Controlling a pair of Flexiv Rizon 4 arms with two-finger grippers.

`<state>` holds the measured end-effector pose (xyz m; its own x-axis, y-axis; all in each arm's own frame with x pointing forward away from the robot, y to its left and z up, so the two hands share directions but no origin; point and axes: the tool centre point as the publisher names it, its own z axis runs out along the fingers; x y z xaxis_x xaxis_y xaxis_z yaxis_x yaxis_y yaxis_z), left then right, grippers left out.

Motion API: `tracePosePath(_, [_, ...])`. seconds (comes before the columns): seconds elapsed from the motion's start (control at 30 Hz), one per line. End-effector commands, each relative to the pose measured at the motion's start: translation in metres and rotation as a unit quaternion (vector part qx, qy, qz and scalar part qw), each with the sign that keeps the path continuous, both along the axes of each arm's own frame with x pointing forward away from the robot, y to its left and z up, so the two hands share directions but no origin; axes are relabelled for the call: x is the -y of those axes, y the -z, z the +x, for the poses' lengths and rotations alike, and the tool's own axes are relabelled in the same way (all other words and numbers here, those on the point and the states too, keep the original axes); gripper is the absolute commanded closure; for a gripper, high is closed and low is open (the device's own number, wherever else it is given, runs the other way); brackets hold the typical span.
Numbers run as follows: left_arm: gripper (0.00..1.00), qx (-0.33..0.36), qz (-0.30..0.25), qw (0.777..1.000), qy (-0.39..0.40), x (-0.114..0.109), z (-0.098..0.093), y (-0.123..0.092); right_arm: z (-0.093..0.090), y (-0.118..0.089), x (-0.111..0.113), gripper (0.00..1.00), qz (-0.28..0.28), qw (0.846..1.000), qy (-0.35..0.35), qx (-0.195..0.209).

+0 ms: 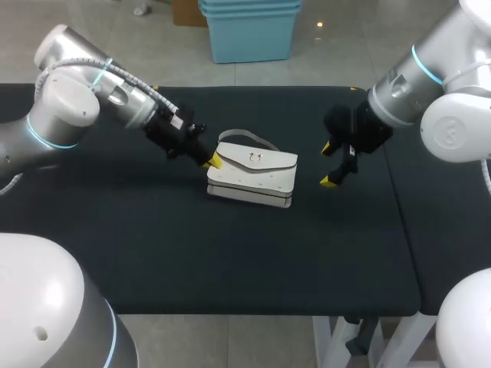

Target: Pick up the bag, open it, inspect its contents, close it, and place it on the opposite side

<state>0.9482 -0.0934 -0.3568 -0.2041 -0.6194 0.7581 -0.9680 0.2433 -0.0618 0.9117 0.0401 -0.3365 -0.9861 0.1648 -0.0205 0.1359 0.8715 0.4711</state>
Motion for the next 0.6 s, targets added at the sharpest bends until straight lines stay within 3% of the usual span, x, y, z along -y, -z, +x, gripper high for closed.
tracePosePath(0.03, [1.0, -0.002, -0.004, 1.0, -0.003, -0.005, 0.002, 0.0, 0.0, 0.0, 0.0, 0.0, 0.0, 1.0, -0.001, -0.001])
tracePosePath(0.07, [0.97, -0.001, -0.005, 1.0, -0.006, -0.007, 0.002, -0.001, 0.0, 0.0, 0.0, 0.0, 0.0, 1.0, -0.001, -0.001])
tracePosePath(0.13, [0.34, 0.002, -0.006, 1.0, -0.011, -0.012, 0.001, -0.004, 0.0, 0.0, 0.0, 0.0, 0.0, 1.0, -0.001, -0.001])
tracePosePath(0.17, [0.13, 0.003, -0.006, 1.0, -0.012, -0.015, 0.001, -0.005, 0.0, 0.0, 0.0, 0.0, 0.0, 1.0, -0.001, -0.001])
tracePosePath(0.2, [0.0, 0.006, -0.005, 1.0, -0.015, -0.018, 0.0, -0.006, 0.0, 0.0, 0.0, 0.0, 0.0, 1.0, -0.001, -0.001])
tracePosePath(0.47, [0.0, 0.034, 0.006, 0.999, -0.025, -0.04, 0.0, -0.019, 0.0, 0.0, 0.0, 0.0, 0.0, 1.0, -0.001, -0.001])
tracePosePath(0.6, [0.0, 0.053, 0.01, 0.999, 0.003, -0.052, 0.006, -0.032, 0.001, -0.01, -0.004, 0.0, -0.017, 1.0, 0.007, 0.017])
